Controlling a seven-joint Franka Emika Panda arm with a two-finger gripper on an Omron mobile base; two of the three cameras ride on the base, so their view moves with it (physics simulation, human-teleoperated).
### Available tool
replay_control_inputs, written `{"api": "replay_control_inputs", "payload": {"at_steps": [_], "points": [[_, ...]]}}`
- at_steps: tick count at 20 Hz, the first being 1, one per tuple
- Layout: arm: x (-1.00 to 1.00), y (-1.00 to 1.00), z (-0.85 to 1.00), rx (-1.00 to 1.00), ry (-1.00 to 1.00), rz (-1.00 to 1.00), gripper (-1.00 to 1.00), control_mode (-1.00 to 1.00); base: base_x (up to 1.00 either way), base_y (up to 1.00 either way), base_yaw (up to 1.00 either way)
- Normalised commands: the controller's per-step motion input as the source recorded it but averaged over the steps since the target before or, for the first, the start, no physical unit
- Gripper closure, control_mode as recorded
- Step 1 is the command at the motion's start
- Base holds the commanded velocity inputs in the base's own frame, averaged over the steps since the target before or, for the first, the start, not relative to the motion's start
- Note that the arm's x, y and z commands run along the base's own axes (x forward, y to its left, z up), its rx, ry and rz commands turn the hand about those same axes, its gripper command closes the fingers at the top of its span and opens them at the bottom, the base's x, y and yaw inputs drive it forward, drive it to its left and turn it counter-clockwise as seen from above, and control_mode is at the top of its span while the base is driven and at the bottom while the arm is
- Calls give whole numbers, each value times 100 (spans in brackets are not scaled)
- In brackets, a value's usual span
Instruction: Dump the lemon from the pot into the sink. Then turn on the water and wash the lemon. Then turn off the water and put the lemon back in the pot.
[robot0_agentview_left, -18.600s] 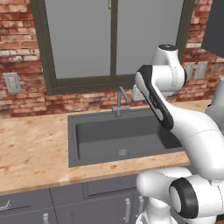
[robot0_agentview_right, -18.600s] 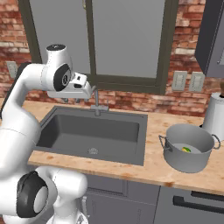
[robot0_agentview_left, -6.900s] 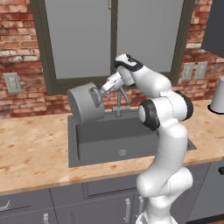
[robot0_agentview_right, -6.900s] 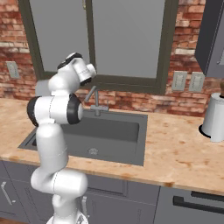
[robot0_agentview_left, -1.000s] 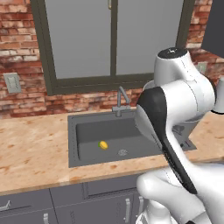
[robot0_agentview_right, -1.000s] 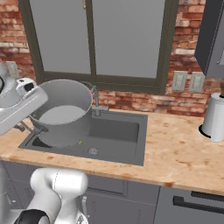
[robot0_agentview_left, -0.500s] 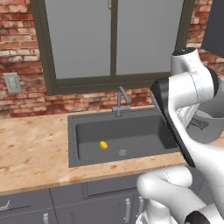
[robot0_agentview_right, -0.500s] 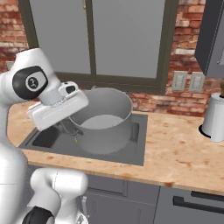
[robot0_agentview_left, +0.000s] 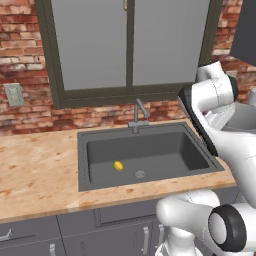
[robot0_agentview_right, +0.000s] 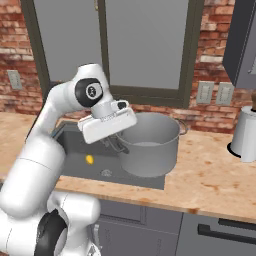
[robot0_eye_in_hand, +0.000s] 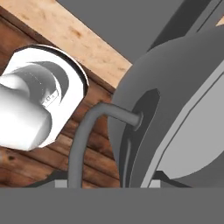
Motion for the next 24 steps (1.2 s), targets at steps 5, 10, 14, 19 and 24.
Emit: {"api": "replay_control_inputs", "payload": {"at_steps": [5, 10, 14, 19, 24], "points": [[79, -58, -55, 0, 5, -8, 100, -100, 0, 0, 0], [62, -61, -54, 0, 0, -7, 100, -100, 0, 0, 0], [52, -57, -54, 0, -1, -5, 100, -100, 0, 0, 0], [54, -51, -51, 0, -4, -4, 100, -100, 0, 0, 0], [62, -48, -44, 0, -3, -5, 100, -100, 0, 0, 0]]}}
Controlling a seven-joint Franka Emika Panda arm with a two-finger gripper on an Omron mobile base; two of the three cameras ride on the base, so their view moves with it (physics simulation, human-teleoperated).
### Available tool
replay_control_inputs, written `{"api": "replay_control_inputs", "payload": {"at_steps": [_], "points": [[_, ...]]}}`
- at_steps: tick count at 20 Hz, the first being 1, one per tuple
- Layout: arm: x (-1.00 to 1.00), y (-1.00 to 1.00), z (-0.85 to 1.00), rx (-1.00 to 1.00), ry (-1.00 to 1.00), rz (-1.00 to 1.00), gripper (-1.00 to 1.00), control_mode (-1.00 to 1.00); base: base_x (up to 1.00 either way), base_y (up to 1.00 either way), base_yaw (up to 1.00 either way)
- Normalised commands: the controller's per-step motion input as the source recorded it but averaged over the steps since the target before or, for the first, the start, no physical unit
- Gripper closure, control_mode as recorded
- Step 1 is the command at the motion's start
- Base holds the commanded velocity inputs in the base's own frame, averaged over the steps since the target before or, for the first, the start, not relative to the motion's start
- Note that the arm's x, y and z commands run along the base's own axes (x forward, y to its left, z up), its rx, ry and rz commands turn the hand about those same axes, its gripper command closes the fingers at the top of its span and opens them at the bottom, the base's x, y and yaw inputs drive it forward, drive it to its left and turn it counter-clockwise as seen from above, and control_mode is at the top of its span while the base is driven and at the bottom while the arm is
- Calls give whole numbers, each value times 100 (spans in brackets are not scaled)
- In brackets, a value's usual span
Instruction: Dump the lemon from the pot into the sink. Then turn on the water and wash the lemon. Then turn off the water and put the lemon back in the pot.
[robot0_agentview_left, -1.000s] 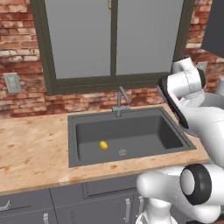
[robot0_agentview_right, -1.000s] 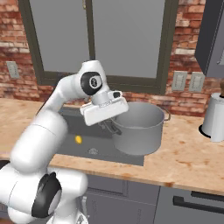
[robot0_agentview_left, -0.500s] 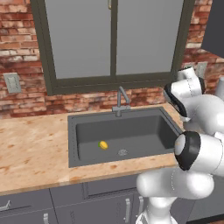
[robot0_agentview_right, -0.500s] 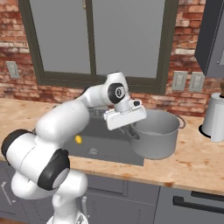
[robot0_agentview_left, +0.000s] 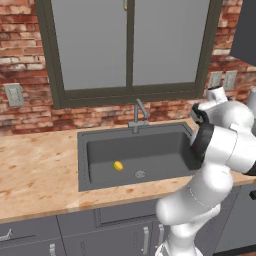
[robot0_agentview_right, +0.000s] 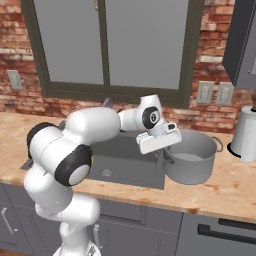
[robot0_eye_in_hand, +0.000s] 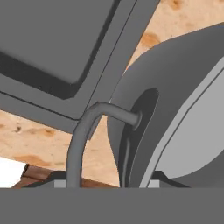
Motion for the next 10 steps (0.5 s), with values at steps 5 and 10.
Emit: {"api": "replay_control_inputs", "payload": {"at_steps": [5, 10], "points": [[55, -49, -35, 0, -3, -5, 100, -100, 0, 0, 0], [35, -38, -26, 0, -1, -5, 100, -100, 0, 0, 0]]}}
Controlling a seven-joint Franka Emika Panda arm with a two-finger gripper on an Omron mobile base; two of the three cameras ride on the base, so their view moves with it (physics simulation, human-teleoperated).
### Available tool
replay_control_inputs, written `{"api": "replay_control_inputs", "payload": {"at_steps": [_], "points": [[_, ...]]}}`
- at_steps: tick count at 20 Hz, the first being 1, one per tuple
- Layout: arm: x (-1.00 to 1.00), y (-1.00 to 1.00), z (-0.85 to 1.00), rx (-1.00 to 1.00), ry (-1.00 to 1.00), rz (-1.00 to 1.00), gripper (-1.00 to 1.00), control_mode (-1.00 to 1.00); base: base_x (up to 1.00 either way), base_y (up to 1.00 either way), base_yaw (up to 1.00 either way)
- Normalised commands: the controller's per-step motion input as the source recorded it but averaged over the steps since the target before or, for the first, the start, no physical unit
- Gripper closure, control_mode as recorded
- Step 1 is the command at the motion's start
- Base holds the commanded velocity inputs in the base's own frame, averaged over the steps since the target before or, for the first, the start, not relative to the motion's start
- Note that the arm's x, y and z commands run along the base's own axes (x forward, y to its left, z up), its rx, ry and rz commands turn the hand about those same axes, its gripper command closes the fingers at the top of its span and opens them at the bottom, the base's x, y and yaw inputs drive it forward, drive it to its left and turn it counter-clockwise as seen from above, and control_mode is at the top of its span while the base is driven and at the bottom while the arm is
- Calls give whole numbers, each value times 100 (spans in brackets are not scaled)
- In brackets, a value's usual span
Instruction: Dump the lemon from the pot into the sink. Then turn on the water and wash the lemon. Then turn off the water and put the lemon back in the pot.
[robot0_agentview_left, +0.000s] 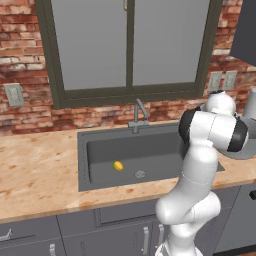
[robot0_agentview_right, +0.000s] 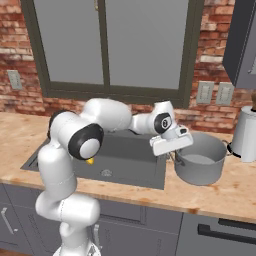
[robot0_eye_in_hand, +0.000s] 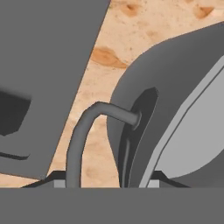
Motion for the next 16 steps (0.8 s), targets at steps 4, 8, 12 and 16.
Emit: {"api": "replay_control_inputs", "payload": {"at_steps": [4, 8, 12, 16], "points": [[5, -13, -22, 0, 0, -5, 100, -100, 0, 0, 0], [1, -2, -17, 0, 0, -4, -100, -100, 0, 0, 0], [0, -7, -4, 0, 0, -4, -100, -100, 0, 0, 0], [-1, 0, 0, 1, -2, -4, -100, -100, 0, 0, 0]]}}
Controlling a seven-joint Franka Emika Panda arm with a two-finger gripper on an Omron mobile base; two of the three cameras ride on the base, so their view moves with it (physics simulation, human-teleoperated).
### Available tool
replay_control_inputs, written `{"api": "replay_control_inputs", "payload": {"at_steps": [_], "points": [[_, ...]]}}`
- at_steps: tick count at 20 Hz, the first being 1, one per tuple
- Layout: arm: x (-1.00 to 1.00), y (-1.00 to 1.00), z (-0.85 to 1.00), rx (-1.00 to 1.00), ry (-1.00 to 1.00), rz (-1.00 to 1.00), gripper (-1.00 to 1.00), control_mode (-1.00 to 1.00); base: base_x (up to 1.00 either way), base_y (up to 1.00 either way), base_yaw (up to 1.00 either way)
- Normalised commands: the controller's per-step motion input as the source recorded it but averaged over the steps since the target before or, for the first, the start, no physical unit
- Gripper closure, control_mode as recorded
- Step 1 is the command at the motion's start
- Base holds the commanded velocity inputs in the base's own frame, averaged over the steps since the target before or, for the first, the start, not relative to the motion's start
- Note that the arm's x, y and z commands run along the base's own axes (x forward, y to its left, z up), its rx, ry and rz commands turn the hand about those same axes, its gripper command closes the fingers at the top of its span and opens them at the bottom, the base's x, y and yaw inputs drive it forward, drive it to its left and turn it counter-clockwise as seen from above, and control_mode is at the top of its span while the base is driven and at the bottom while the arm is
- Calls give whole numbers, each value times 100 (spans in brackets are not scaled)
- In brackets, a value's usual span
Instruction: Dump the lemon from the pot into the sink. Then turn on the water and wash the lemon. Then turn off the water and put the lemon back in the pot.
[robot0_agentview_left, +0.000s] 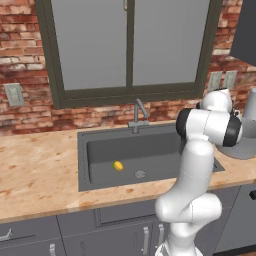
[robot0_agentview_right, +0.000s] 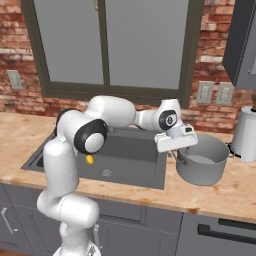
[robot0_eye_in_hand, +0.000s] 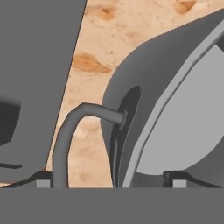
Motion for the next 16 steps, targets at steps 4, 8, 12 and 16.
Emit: {"api": "replay_control_inputs", "payload": {"at_steps": [4, 8, 12, 16], "points": [[-8, 5, 1, 2, -5, -6, -100, -100, 0, 0, 0], [-16, 26, 15, 0, -9, -7, -100, -100, 0, 0, 0], [-31, 44, 33, 0, -15, -8, -100, -100, 0, 0, 0], [-37, 52, 44, 0, -24, -9, -100, -100, 0, 0, 0]]}}
